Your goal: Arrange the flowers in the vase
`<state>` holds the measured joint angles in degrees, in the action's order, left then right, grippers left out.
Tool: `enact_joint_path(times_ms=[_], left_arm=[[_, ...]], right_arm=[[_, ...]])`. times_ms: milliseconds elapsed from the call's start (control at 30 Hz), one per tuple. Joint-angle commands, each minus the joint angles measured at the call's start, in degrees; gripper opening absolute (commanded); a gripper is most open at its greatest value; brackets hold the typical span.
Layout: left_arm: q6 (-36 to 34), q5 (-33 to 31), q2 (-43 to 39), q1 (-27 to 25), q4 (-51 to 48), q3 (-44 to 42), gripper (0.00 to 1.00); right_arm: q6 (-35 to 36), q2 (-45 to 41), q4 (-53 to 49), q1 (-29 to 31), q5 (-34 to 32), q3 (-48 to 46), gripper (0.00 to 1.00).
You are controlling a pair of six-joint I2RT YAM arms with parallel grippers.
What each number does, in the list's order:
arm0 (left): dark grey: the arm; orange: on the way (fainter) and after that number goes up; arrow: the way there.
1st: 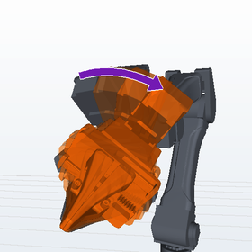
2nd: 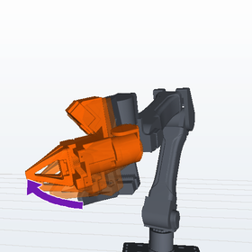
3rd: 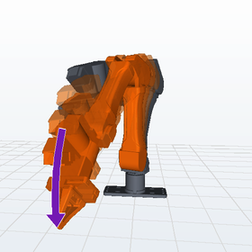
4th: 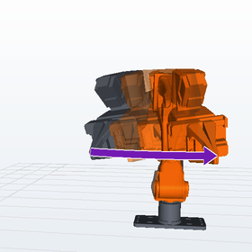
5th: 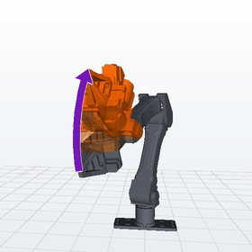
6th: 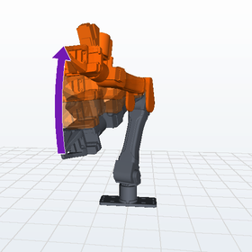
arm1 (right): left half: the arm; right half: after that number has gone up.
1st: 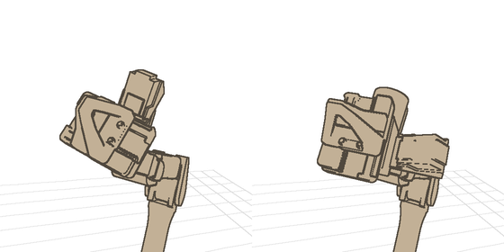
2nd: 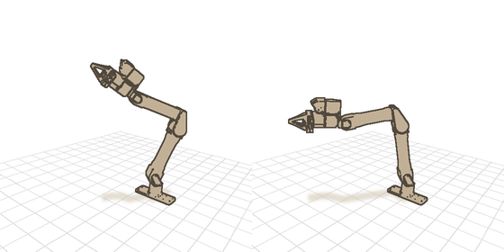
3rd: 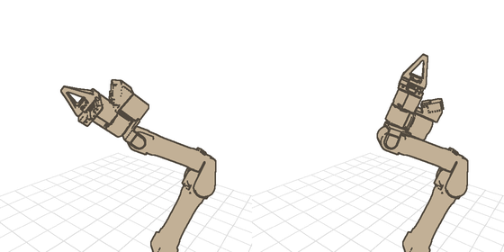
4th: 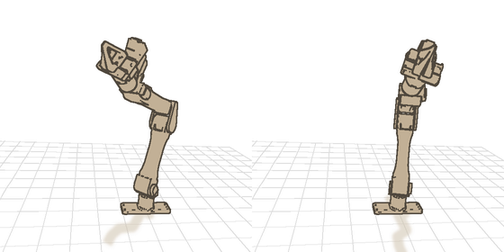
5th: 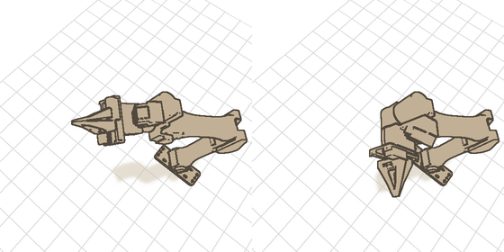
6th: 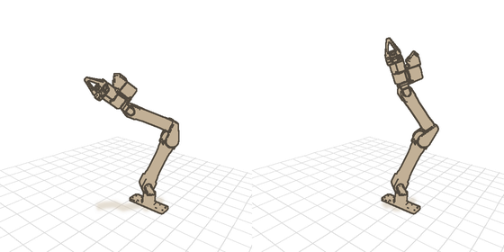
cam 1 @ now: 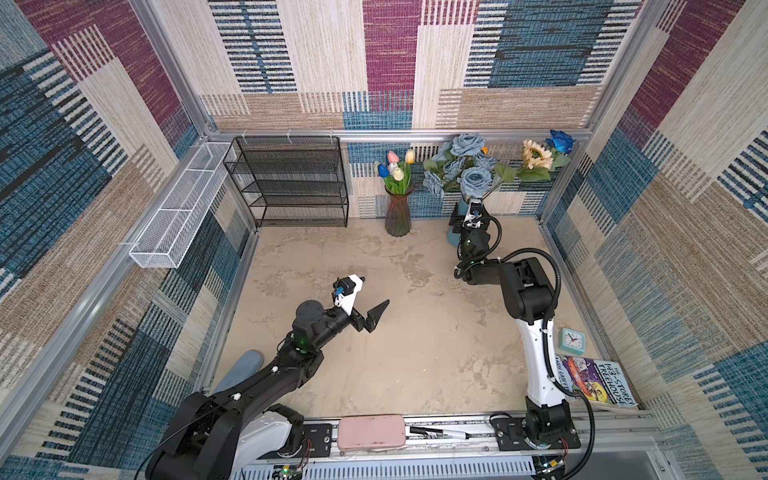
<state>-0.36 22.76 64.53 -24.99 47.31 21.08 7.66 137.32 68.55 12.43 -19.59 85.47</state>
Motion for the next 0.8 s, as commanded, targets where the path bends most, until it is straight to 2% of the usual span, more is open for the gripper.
enact_joint_path(times_ms=[0, 100, 167, 233, 300, 633, 767], left_arm=[[-1.0, 0.1, 0.0, 0.0, 1.6, 0.5, 0.99], [-1.1, 0.0, 0.1, 0.0, 1.6, 0.7, 0.99], [-1.1, 0.0, 0.1, 0.0, 1.5, 0.9, 1.0], [-1.0, 0.1, 0.3, 0.0, 1.5, 1.1, 0.99], [-1.0, 0.3, 0.4, 0.0, 1.4, 1.3, 1.0], [-0.6, -1.0, -0.5, 0.0, -0.1, 1.6, 0.99], [-1.2, -6.3, -1.8, 0.0, -2.5, 1.8, 0.99]], right_arm=[[-1.1, 0.2, 6.5, 0.3, 1.1, 1.2, 0.52], [-0.7, 0.7, 6.1, 0.3, 1.5, 1.6, 0.61], [-0.8, 0.7, 5.7, 0.3, 1.1, 1.5, 0.74], [-0.6, 0.7, 6.2, 0.3, 1.3, 1.0, 0.92], [-0.5, 0.6, 6.0, 0.3, 1.3, 1.0, 1.0], [-0.1, -3.6, 7.0, 0.3, 1.7, -3.7, 1.0], [-0.6, -9.1, 6.8, 0.3, 1.9, -9.4, 1.0]])
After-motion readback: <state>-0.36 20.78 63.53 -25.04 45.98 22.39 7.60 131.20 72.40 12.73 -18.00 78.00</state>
